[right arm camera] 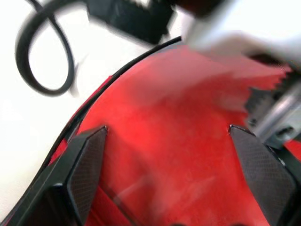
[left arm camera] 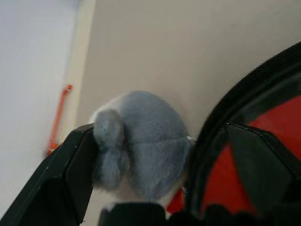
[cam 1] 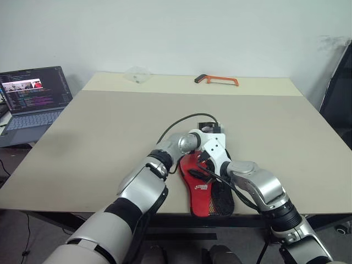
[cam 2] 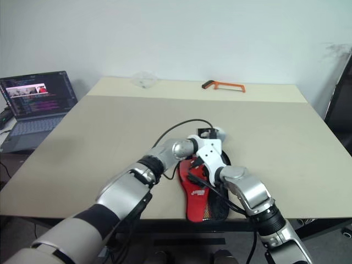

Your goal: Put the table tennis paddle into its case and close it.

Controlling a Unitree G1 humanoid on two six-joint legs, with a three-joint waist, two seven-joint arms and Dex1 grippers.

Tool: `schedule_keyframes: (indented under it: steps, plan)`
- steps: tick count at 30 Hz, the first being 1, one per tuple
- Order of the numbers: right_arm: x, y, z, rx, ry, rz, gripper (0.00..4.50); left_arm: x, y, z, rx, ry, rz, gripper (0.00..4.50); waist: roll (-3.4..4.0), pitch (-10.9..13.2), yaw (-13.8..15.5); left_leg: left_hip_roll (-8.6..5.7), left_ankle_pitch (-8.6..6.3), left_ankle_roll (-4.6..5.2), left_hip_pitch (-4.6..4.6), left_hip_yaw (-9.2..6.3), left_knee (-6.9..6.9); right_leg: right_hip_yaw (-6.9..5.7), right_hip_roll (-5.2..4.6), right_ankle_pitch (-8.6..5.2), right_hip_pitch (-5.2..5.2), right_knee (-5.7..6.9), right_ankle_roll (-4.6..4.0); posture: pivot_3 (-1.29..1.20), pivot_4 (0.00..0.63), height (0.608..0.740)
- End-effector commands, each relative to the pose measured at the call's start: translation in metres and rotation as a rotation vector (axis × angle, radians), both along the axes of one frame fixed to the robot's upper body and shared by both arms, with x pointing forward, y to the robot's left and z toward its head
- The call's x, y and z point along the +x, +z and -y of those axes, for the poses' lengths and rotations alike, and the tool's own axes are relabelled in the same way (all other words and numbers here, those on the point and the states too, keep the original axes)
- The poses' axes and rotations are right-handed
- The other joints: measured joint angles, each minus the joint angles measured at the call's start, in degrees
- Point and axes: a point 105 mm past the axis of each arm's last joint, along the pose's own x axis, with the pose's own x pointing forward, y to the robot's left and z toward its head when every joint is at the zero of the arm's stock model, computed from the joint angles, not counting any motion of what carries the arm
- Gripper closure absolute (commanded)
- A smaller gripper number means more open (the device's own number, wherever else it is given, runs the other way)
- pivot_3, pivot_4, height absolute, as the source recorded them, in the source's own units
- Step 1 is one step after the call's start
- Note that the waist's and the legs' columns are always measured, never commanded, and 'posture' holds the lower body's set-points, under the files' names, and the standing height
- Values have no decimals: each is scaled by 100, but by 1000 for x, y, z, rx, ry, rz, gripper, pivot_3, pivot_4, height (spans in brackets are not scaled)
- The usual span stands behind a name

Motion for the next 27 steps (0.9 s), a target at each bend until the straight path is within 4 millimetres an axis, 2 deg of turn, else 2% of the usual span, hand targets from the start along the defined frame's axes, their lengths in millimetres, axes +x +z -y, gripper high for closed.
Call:
schedule_keyframes:
  steps: [1, 5, 7, 10, 13, 18, 20, 22, 27]
  plan:
    - [-2, -46, 29, -122, -76, -152, 0, -5, 31, -3, -186, -83, -124, 26, 1, 1, -22, 0, 2, 3, 0, 0, 0, 2, 2, -1, 0, 0, -2, 0, 150, 740]
    - [1, -37, 31, -123, -59, -133, 0, -1, 72, -33, -382, -113, -228, 26, 3, 5, 0, 3, 19, 30, -16, -13, -5, -4, 10, 4, -9, 3, 12, 0, 150, 740]
    - [1, -29, 31, -118, -35, -112, 0, -1, 84, -48, -458, -131, -291, 26, 3, 5, 24, 4, 19, 30, -17, -12, -5, -5, 10, 1, -8, 2, 17, 0, 150, 740]
    - [-2, -15, 28, -94, 17, -71, 0, -3, 89, -76, -569, -128, -404, 26, 4, 6, 31, 3, 18, 29, -19, -12, -6, -6, 10, -3, -8, 1, 20, 0, 150, 740]
    - [-13, 2, 23, -64, 102, -48, 0, -5, 85, -108, -665, -92, -480, 26, 6, 7, 45, 3, 17, 28, -26, -15, -6, -11, 8, -6, -8, -2, 21, 0, 150, 740]
    - [-28, 21, 22, -43, 226, -7, 0, -11, 96, -135, -798, -100, -532, 26, 0, 52, 50, 4, 16, 25, -49, -25, -5, -24, 6, -7, -21, -3, 15, 0, 150, 740]
    - [-30, 30, 24, -38, 257, 20, 0, -13, 100, -142, -831, -102, -533, 26, -3, 88, 49, 5, 16, 26, -54, -28, -5, -27, 7, -7, -24, -3, 15, 0, 150, 740]
    - [-30, 47, 30, -11, 278, 64, 0, -22, 102, -143, -837, -142, -565, 26, 6, 105, 42, 5, 16, 26, -57, -28, -5, -27, 7, -7, -26, -3, 14, 0, 150, 740]
    - [-17, 100, 51, 66, 256, 186, 0, -53, 93, -126, -786, -235, -652, 26, 18, 122, 39, 6, 12, 20, -57, -26, -5, -25, 5, -3, -26, -2, 6, 0, 150, 740]
